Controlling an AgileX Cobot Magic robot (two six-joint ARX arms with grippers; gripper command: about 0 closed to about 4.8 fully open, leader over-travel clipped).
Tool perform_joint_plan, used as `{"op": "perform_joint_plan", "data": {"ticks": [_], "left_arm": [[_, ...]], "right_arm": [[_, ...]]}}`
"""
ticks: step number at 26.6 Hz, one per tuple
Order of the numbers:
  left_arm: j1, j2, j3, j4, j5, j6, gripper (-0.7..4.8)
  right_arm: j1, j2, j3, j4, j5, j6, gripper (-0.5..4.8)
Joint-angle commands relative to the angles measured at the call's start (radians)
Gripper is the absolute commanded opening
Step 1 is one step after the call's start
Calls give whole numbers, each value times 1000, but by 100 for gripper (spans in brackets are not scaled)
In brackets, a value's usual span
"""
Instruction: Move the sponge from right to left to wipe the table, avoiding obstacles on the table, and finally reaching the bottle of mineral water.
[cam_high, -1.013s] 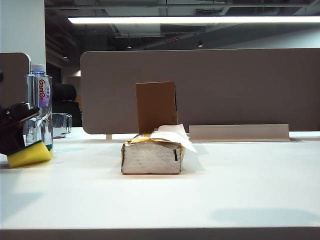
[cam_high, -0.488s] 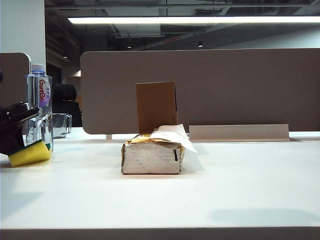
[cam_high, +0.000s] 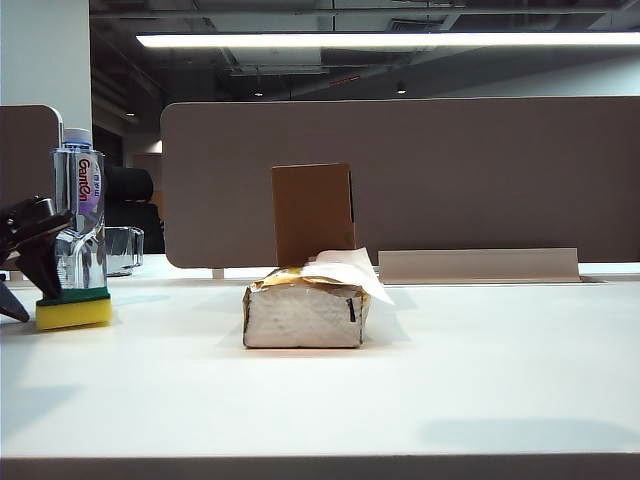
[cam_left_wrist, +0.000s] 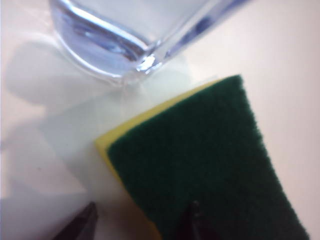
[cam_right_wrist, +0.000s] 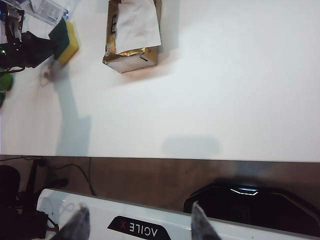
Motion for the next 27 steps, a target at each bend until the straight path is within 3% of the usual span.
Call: {"op": "perform_joint_plan", "data": {"ticks": [1, 5, 21, 27], "left_arm": [[2, -14, 6, -38, -13, 1, 221], [2, -34, 23, -56, -5, 4, 257], [2, -240, 31, -163, 14, 35, 281], [0, -374, 31, -178, 93, 35, 280]], "right_arm": [[0, -2, 5, 10, -5, 1, 261], [0, -3, 5, 10, -5, 0, 261], [0, -5, 5, 24, -5, -5, 261], [1, -14, 5, 42, -4, -4, 261]]}}
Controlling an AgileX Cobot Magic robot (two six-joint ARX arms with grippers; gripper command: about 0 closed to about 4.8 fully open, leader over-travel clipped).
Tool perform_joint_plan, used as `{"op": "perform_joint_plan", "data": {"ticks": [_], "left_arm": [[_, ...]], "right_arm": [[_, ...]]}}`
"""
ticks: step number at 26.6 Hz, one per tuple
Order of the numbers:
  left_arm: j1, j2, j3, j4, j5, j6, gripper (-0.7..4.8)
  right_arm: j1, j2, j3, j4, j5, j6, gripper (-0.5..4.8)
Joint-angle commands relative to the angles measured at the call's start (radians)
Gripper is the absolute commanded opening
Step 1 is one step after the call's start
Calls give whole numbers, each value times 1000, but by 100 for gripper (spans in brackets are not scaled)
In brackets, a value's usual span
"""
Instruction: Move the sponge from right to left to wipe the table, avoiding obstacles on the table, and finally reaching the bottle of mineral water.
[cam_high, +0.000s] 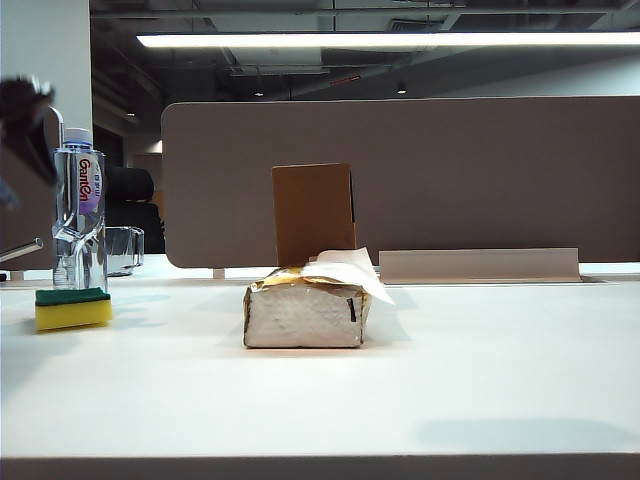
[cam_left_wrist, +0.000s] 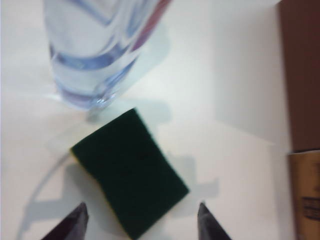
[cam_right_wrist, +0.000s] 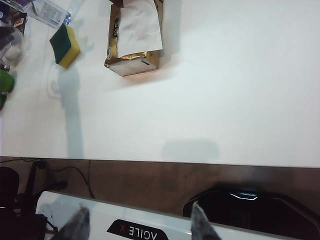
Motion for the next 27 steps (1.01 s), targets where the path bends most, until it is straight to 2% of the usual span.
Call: {"op": "perform_joint_plan", "data": {"ticks": [1, 9, 16, 20, 27], "left_arm": [[-3, -80, 7, -17, 52, 6, 280], [-23, -323, 7, -69, 97, 6, 280], [-47, -515, 7, -131, 97, 10, 280], [-46, -605, 7, -134, 169, 8, 279], [-46, -762, 6, -136, 160, 10, 279]], "right_arm": [[1, -10, 5, 34, -5, -3, 261], [1, -34, 5, 72, 3, -26, 261], [2, -50, 6, 145, 109, -65, 261], [2, -55, 5, 174, 125, -89, 261], [2, -70, 5, 233, 237, -133, 261]]}}
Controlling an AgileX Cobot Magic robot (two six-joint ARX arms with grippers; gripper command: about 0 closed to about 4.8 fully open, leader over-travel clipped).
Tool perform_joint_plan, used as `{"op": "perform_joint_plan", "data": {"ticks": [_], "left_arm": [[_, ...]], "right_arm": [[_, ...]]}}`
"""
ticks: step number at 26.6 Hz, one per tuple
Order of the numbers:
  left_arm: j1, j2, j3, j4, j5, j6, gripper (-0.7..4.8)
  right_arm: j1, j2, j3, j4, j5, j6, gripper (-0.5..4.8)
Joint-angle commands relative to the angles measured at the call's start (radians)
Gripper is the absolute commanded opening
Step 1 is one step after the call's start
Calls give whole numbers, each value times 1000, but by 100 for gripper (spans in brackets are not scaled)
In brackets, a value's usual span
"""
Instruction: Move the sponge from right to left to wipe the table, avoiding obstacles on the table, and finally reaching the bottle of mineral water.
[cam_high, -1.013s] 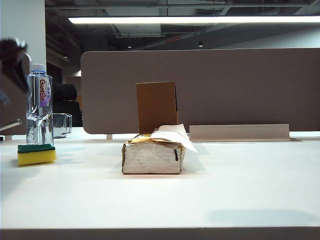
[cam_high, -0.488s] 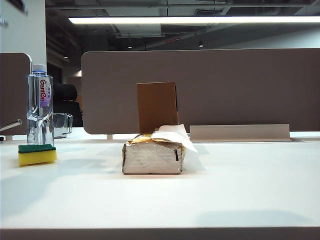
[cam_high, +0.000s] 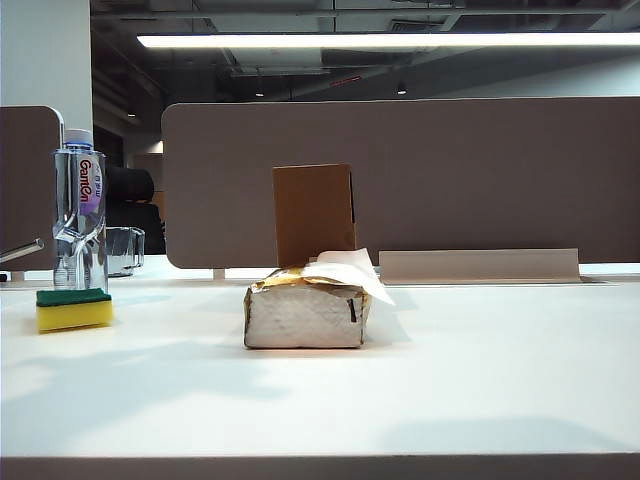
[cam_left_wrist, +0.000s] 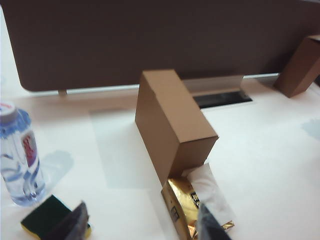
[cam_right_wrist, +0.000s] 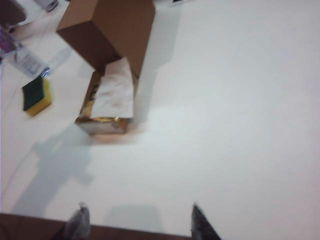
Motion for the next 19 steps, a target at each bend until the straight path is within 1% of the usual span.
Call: {"op": "perform_joint_plan", "data": {"ticks": [1, 4, 5, 8, 14, 16, 17, 19], "left_arm": [[0, -66, 4, 8, -2, 8, 279], [-1, -117, 3, -3, -11, 8, 279], [-2, -146, 3, -15, -32, 8, 279], [-25, -191, -2, -31, -82, 8, 279], [-91, -296, -74, -31, -161, 18, 279], [-102, -348, -122, -31, -163, 15, 278], [-101, -401, -167, -31, -165, 16, 278], [-100, -484, -235, -31, -168, 15, 277]], "right_arm": [[1, -13, 5, 45, 87, -52, 261], [1, -26, 4, 72, 137, -73, 261], [1, -37, 4, 93, 182, -82, 261], [1, -55, 2, 117, 227, -106, 261], [12, -113, -45, 150, 249, -124, 258], [12, -148, -85, 182, 250, -124, 235], [12, -188, -126, 223, 250, -123, 215], [11, -235, -179, 291, 249, -123, 210]]}}
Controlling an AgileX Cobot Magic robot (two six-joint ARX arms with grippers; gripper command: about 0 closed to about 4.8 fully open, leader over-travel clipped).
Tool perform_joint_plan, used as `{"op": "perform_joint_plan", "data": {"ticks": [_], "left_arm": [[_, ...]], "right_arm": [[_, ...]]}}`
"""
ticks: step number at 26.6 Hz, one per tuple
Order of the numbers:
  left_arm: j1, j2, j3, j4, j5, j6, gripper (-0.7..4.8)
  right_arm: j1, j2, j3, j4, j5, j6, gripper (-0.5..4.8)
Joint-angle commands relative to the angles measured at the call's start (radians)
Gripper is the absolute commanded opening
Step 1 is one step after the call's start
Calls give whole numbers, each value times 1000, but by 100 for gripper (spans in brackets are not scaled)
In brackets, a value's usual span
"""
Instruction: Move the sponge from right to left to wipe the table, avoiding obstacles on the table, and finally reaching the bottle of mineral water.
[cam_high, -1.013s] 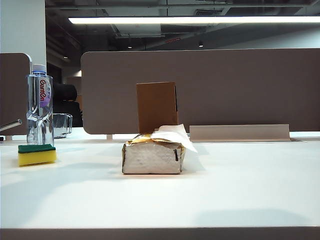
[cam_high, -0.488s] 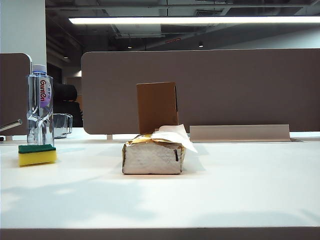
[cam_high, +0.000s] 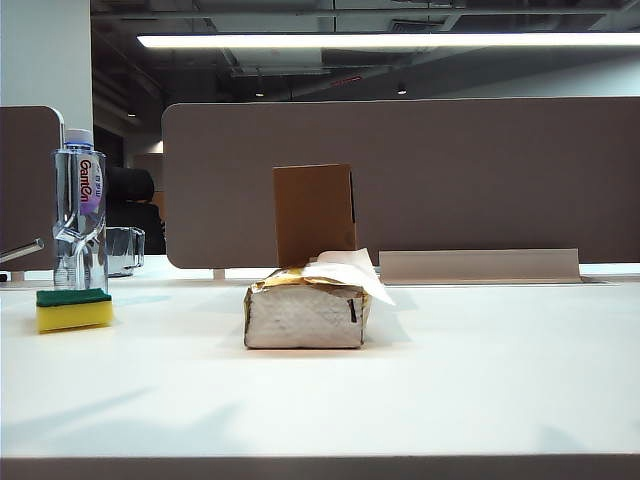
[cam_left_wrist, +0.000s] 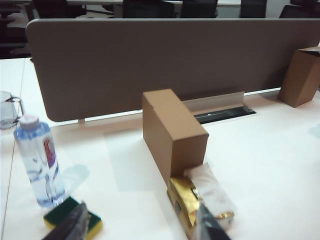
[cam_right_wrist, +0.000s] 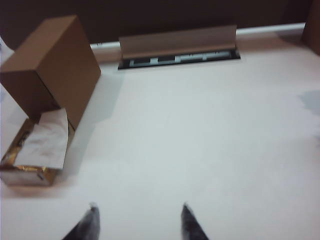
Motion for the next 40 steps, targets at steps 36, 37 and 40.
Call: {"op": "perform_joint_plan", "data": {"ticks": [36, 37, 40], "left_arm": [[2, -490, -523, 130, -168, -40, 183], [2, -490, -535, 142, -168, -40, 181], [2, -490, -601, 206, -177, -40, 181]], "right_arm": [[-3, -267, -355, 282, 32, 80, 175], [-3, -267, -360, 294, 32, 80, 175], [-3, -267, -400, 362, 32, 81, 175]]}}
